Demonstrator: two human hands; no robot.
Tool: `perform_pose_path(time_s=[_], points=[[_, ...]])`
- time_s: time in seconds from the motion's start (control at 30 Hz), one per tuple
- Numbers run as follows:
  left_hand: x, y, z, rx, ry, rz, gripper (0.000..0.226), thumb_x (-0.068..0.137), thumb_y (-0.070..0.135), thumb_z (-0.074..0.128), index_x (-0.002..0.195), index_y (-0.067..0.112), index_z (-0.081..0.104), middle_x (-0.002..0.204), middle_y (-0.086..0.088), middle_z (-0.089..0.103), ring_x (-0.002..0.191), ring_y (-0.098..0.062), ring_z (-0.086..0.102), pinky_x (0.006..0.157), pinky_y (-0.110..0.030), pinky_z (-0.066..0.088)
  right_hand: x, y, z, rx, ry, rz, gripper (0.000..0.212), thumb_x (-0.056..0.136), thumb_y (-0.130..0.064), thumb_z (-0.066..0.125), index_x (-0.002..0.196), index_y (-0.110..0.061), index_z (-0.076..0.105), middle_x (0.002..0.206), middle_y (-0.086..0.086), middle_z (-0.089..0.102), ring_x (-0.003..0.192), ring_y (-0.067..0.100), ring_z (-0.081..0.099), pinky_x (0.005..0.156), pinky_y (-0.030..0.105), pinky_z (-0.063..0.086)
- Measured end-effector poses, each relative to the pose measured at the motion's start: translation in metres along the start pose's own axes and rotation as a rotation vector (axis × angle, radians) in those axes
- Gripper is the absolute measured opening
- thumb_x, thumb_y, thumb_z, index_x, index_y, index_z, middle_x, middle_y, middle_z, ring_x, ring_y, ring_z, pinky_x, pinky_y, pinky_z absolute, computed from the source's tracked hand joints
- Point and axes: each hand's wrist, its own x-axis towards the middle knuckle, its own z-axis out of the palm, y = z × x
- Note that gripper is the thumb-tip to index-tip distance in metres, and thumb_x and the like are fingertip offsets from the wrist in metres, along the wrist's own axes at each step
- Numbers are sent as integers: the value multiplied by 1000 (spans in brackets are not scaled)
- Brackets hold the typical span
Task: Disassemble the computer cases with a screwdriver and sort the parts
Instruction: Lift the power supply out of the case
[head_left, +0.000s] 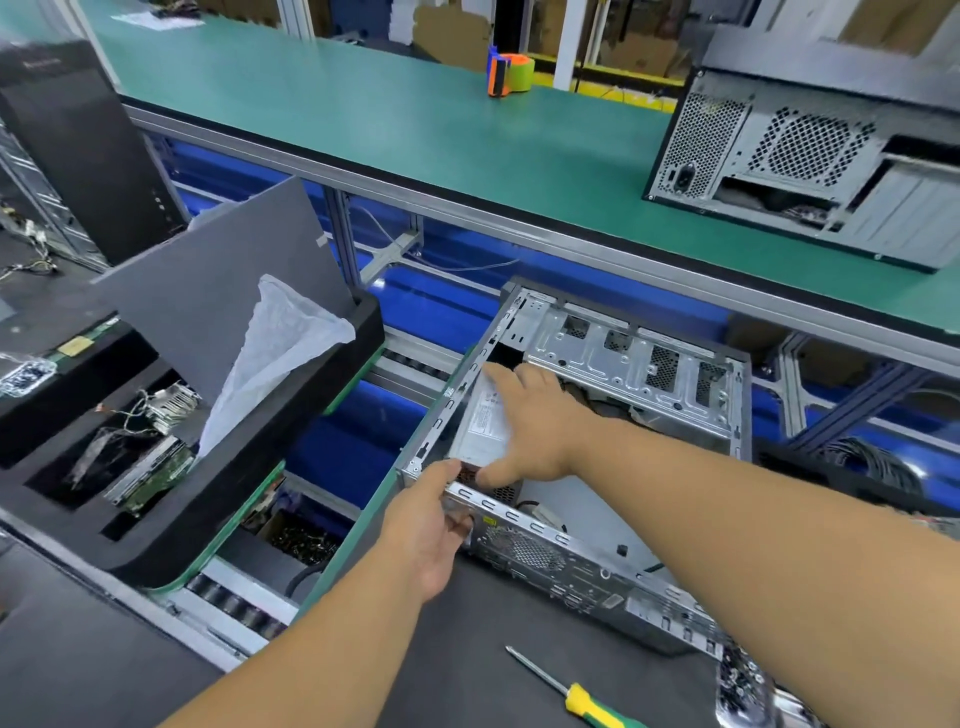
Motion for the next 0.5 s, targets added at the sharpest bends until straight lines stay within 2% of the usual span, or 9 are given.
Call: perform_pose_path(time_s=[0.07, 0.13, 0.2, 0.27, 0.37, 0.43, 0.5], points=[[-3, 0, -4, 47, -35, -38, 33, 86, 34, 82, 109, 12, 76, 77, -5, 71, 66, -22, 61, 82, -43, 55, -12, 15, 5, 67, 47, -1, 143, 49, -80, 74, 160, -36, -5, 163, 6, 15, 151, 31, 12, 120, 54, 29], [-9, 3, -7, 104, -66, -61, 55, 71, 50, 89, 113, 17, 77, 88, -2, 77, 84, -20, 69, 98, -46, 56, -26, 33, 10, 147, 100, 2, 143, 50, -78, 77, 160, -38, -4, 162, 1, 17, 151, 27, 16, 120, 54, 30], [-13, 7, -9, 149, -70, -57, 75, 54, 61, 90, 115, 20, 75, 87, 3, 78, 97, -17, 72, 103, -46, 52, -41, 48, 18, 266, 158, 4, 140, 51, -73, 81, 159, -44, -4, 157, -6, 22, 148, 23, 22, 118, 54, 33], [-18, 9, -7, 165, -67, -39, 89, 46, 66, 88, 121, 21, 72, 100, 1, 80, 111, -20, 68, 109, -47, 47, -53, 57, 28, 430, 250, -3, 133, 55, -67, 84, 157, -52, 0, 154, -14, 23, 146, 17, 25, 117, 54, 34], [-24, 11, -2, 160, -50, -9, 101, 47, 71, 86, 134, 22, 64, 133, -8, 67, 122, -23, 62, 113, -48, 44, -61, 58, 36, 648, 409, 12, 120, 59, -62, 85, 154, -56, 11, 155, -21, 24, 146, 16, 27, 119, 54, 32], [-27, 11, 1, 147, -13, 5, 103, 57, 70, 83, 142, 17, 58, 142, -14, 59, 125, -27, 60, 114, -48, 45, -66, 57, 35, 787, 464, 45, 114, 59, -58, 86, 151, -56, 18, 154, -14, 29, 143, 19, 34, 117, 54, 35], [-31, 11, 2, 149, 16, 16, 98, 69, 67, 78, 145, 11, 53, 141, -16, 58, 125, -30, 60, 114, -47, 45, -73, 54, 29, 1005, 513, 76, 110, 59, -52, 86, 150, -53, 25, 152, -4, 36, 141, 23, 40, 113, 52, 41]])
